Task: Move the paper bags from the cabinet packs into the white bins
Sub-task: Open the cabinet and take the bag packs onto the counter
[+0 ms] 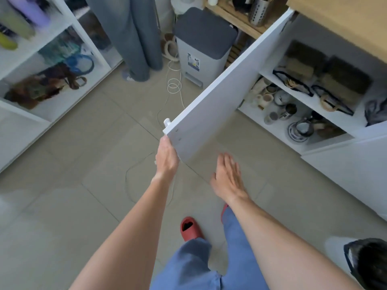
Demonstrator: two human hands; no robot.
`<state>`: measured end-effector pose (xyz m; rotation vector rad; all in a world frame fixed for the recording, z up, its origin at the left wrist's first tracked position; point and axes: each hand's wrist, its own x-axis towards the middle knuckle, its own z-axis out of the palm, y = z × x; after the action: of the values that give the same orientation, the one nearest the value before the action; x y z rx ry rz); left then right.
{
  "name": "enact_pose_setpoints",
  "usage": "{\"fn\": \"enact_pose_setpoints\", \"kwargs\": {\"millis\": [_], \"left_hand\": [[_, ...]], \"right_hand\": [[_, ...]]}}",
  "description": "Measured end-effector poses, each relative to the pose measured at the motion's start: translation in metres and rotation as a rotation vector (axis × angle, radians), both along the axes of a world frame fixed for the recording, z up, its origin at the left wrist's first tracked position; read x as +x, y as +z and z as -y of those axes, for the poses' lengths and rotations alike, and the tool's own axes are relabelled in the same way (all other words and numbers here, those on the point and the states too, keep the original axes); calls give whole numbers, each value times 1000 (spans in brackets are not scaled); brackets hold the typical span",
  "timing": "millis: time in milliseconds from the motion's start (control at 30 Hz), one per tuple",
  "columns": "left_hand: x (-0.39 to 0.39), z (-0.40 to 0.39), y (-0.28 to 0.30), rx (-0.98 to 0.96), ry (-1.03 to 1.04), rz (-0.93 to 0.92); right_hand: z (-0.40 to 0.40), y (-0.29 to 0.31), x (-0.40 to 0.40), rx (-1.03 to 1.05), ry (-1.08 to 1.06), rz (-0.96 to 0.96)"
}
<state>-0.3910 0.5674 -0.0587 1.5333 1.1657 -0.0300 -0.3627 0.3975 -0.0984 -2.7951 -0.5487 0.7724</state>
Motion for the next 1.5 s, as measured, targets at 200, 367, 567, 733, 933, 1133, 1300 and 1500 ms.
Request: {"fn": "enact_pose_setpoints", "kwargs": {"millis": [200,367,567,733,933,1133,1300,1500], "left_hand": [[38,64,-43,-57,-203,-247],[163,110,-73,65,-462,-214],[360,158,-145,159,-594,-94],[510,193,-189,190,-492,60],[605,205,-227,88,-333,39],[607,185,-233,65,-458,32],[571,175,-223,-164,-467,26],[490,161,-191,-43,-570,-25]], "right_hand": [[34,-16,54,7,-136,-76],[82,-49,159,29,-367,-104],[145,-106,336,106,-628,-29],[180,-162,485,329,-895,131],[183,-192,552,333,-1112,218],[167,-191,532,404,-1280,110],[152,-176,509,559,-1399,36],[154,-154,457,661,-1455,-289]]}}
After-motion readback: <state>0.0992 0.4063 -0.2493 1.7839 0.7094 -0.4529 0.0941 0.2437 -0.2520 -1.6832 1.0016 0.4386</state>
